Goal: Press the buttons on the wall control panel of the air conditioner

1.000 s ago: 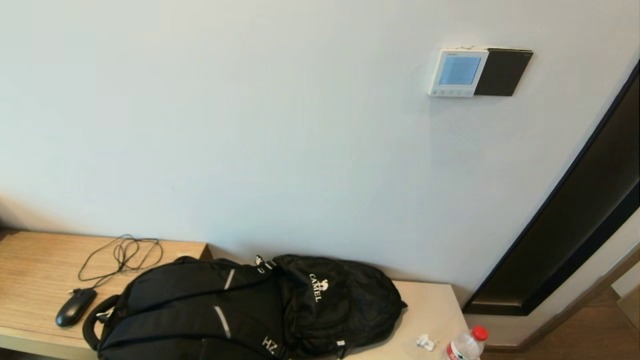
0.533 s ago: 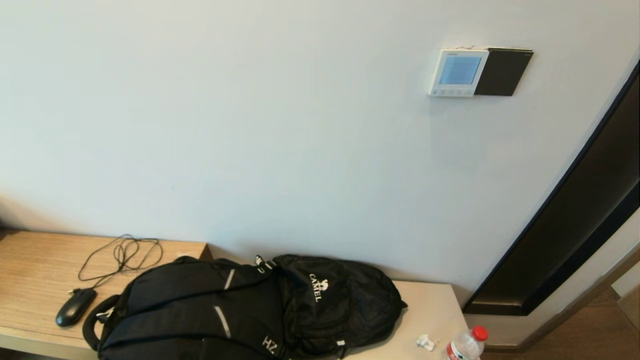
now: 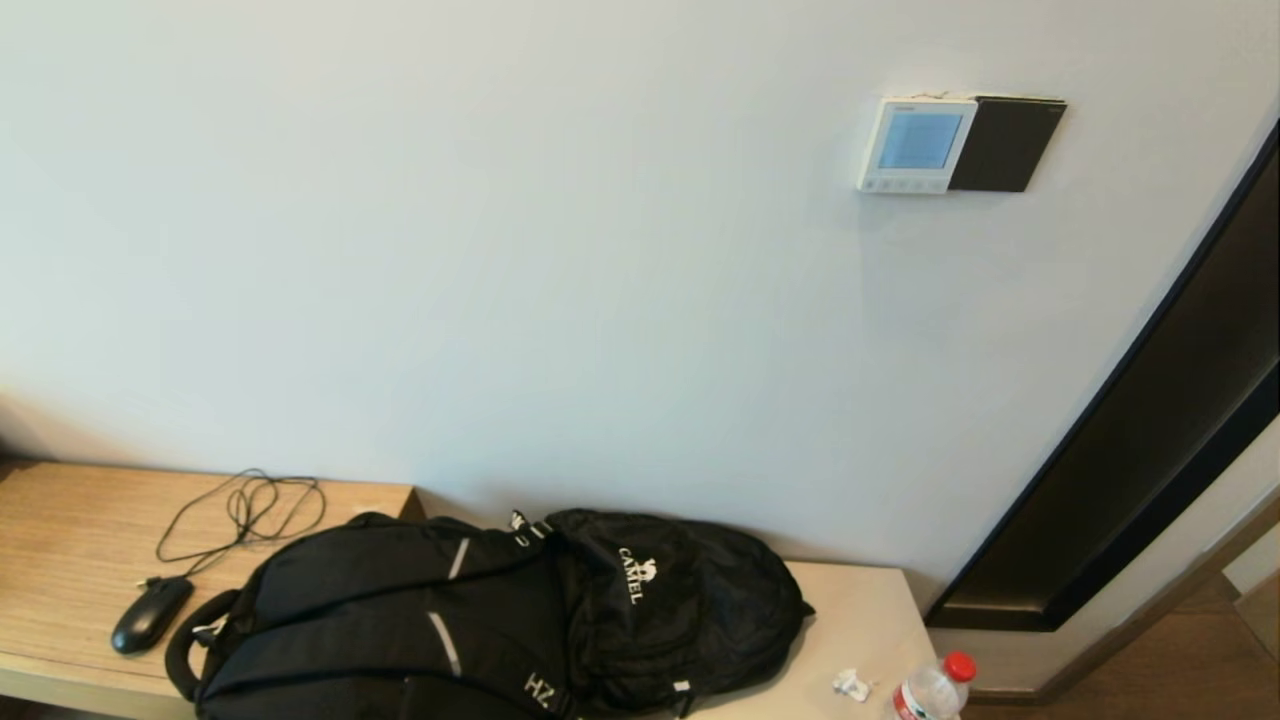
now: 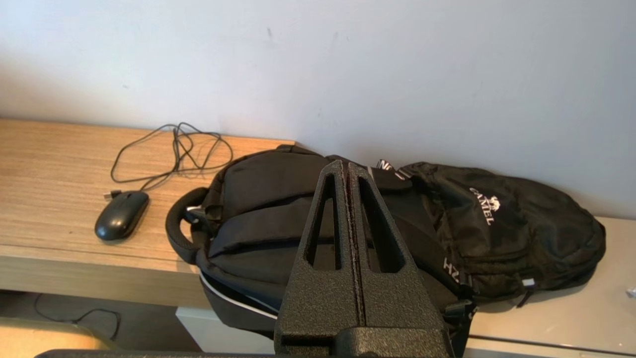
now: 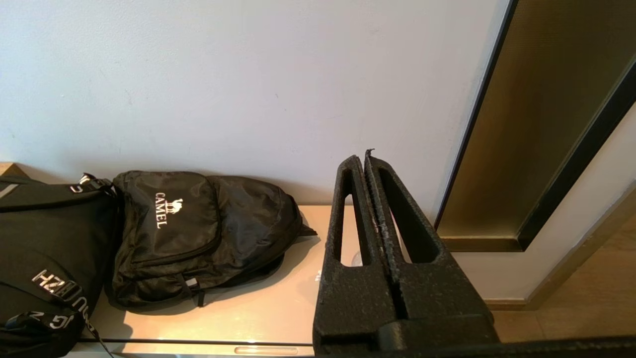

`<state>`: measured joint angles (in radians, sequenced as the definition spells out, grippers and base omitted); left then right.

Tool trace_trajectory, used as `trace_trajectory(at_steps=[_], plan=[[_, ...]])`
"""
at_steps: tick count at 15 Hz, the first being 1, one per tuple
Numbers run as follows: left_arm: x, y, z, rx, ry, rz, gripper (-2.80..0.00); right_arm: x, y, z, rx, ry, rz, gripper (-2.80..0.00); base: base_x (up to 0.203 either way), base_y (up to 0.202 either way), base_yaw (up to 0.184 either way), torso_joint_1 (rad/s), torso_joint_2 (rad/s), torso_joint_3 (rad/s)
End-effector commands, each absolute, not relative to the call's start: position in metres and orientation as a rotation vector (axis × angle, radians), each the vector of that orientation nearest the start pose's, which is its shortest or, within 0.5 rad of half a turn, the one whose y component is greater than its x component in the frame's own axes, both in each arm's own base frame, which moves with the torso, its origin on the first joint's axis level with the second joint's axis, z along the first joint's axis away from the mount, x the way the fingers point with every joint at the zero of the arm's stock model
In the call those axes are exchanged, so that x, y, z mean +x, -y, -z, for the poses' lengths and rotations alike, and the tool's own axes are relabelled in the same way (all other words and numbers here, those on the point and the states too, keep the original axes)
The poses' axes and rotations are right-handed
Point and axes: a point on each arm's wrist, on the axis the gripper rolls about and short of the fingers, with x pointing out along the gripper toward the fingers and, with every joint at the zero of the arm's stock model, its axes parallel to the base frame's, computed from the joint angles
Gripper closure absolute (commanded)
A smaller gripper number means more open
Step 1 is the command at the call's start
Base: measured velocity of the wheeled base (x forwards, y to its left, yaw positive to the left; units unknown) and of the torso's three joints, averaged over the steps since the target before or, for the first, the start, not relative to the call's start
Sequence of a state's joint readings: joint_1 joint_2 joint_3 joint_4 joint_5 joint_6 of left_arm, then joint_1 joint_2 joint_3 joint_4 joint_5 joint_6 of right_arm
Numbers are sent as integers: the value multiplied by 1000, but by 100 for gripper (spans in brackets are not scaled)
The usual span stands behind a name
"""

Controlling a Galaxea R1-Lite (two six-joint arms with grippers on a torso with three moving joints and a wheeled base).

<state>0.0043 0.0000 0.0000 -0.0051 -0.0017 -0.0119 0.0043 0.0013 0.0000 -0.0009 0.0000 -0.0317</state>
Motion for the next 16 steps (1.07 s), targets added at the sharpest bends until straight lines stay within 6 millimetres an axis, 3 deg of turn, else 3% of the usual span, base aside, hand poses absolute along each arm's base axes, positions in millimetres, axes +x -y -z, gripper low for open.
trace_trajectory(at_steps=[1, 16], plan=[[-23, 0, -76, -12, 6, -3, 0, -23, 0, -76, -32, -1, -5, 0, 0, 0, 0, 0, 0, 0], [-23, 0, -76, -12, 6, -3, 0, -23, 0, -76, -29, -2, -3, 0, 0, 0, 0, 0, 0, 0]])
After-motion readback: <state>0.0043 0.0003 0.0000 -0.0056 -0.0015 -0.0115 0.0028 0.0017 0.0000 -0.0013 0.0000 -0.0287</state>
